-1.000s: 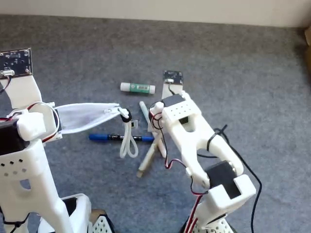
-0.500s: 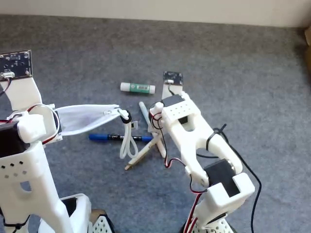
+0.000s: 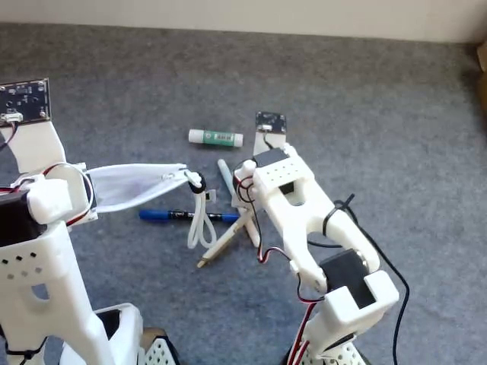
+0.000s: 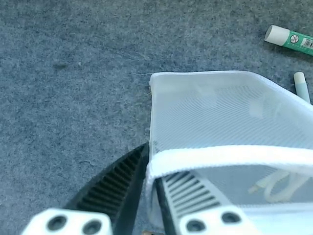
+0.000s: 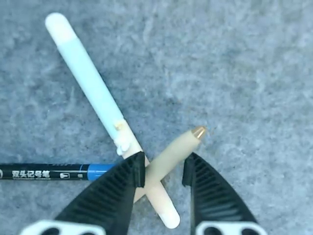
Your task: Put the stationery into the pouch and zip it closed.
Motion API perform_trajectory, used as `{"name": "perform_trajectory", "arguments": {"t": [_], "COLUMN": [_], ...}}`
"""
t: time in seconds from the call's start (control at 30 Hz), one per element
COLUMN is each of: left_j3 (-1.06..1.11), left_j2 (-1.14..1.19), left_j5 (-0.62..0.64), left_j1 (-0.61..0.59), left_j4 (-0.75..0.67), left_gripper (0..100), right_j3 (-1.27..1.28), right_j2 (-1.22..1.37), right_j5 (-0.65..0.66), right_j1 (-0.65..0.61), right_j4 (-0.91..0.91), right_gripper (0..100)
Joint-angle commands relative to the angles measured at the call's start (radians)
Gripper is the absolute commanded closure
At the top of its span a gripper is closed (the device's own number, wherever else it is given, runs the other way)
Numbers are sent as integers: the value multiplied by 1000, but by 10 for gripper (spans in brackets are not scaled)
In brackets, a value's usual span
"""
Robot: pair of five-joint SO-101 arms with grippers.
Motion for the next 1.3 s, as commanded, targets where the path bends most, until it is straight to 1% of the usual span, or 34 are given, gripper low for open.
{"name": "perform_trajectory", "arguments": {"t": [0.0, 0.37, 0.6, 0.87, 0.93, 1.07, 1.27], "left_j3": [-2, -2, -2, -2, -2, -2, -2], "left_j2": [10, 10, 10, 10, 10, 10, 10], "left_j5": [5, 5, 5, 5, 5, 5, 5], "left_j1": [15, 15, 15, 15, 15, 15, 15], "left_j4": [5, 5, 3, 3, 3, 3, 3], "left_gripper": [992, 992, 992, 992, 992, 992, 992], "right_j3": [-18, -16, -18, -16, -19, -22, -16], "right_j2": [-4, -2, -4, -15, -16, -71, -223], "right_j5": [-11, -11, -5, 2, 44, 81, 83], "right_j1": [8, 8, 8, 8, 8, 7, 7], "right_j4": [-8, -8, -8, 2, 22, 104, 113], "right_gripper": [882, 884, 979, 988, 995, 995, 995]}}
